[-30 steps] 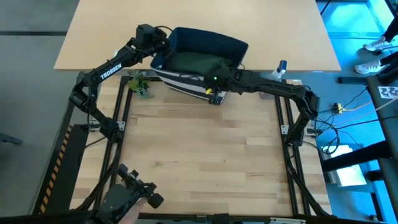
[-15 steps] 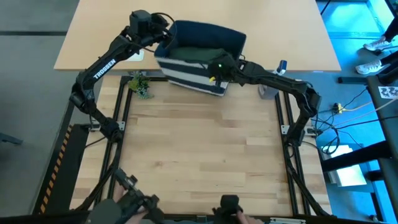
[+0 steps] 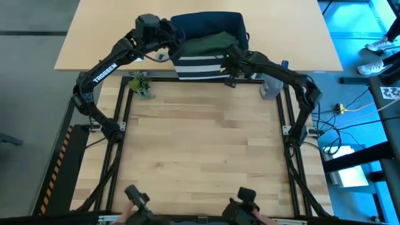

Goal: Fold Laundry from Bin
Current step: Move the laundry bin to the other table, then return to Home Position

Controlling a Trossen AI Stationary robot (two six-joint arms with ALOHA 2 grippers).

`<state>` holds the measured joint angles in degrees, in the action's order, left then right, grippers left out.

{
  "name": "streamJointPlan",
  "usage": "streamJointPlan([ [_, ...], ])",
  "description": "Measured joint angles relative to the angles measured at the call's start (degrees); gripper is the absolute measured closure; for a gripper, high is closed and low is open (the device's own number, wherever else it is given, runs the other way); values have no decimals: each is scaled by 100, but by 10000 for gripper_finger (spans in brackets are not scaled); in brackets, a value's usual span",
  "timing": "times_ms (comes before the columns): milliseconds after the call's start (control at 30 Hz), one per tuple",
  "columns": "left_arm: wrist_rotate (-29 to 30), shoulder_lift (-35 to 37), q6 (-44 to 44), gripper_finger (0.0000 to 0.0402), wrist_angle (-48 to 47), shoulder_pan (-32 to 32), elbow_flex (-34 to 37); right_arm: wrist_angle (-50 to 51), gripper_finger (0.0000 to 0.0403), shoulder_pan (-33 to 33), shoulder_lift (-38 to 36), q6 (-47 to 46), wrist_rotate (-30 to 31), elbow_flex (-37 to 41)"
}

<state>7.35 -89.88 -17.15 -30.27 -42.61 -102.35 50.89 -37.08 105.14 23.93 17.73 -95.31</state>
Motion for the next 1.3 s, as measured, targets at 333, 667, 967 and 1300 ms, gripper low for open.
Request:
streamJointPlan([
  [333,-265,778,-235,203,-131,379,2,-212,402,405,-1158,-146,-1331,-140],
  [667,177,2836,380,330,-224,2110,2014,-1119,402,1262,-2906,-874,-1226,1368],
  [967,701,5493,825,396,1729,3586,5164,-4112,402,2930,-5700,-1319,-516,4614],
  [1300,235,6845,616,400,3319,3652,7570,-6046,402,3211,-7069,-1096,-400,7209],
])
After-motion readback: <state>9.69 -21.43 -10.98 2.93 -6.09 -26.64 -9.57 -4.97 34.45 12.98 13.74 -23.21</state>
